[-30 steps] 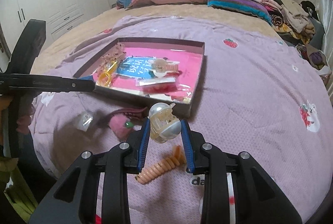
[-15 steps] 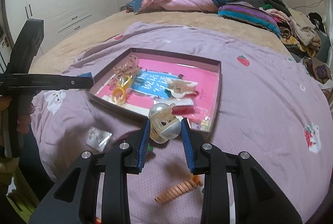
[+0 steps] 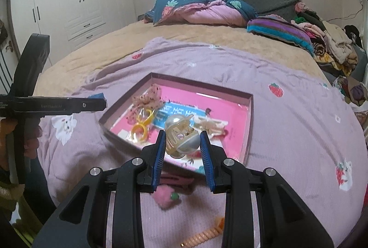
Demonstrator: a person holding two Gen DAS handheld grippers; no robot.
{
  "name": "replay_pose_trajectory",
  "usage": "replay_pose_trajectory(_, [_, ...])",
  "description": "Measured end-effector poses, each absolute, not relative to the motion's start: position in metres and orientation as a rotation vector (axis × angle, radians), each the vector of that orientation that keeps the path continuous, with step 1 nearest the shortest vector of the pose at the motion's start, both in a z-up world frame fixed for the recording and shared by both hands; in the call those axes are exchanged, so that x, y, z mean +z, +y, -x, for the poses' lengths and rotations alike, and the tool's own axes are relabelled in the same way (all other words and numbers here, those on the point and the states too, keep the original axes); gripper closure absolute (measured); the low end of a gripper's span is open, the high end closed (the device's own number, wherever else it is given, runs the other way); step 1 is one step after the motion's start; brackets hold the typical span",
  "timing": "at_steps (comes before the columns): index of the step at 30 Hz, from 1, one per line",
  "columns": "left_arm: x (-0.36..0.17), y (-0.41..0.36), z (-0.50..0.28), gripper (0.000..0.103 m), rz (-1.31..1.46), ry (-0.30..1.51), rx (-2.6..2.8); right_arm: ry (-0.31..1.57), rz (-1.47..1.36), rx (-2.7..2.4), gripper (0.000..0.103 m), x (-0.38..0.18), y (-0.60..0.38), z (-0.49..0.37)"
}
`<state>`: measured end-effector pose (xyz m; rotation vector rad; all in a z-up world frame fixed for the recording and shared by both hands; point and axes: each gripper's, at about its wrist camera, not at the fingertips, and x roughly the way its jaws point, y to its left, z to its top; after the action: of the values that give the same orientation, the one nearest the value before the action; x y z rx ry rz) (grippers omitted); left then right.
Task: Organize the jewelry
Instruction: 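Lower the blue case into the box with the left tool while the right tool places the pearl ornament there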
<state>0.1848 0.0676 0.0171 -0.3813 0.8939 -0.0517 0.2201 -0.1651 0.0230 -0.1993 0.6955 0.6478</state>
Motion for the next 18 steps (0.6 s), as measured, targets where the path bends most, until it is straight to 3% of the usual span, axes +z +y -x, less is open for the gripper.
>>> replay_pose_trajectory(18, [0.022,0.064,-0.225,0.066,0.282,0.870,0.002,0.669,0.175,0.551,0.074,0.029,-0.175,-0.263])
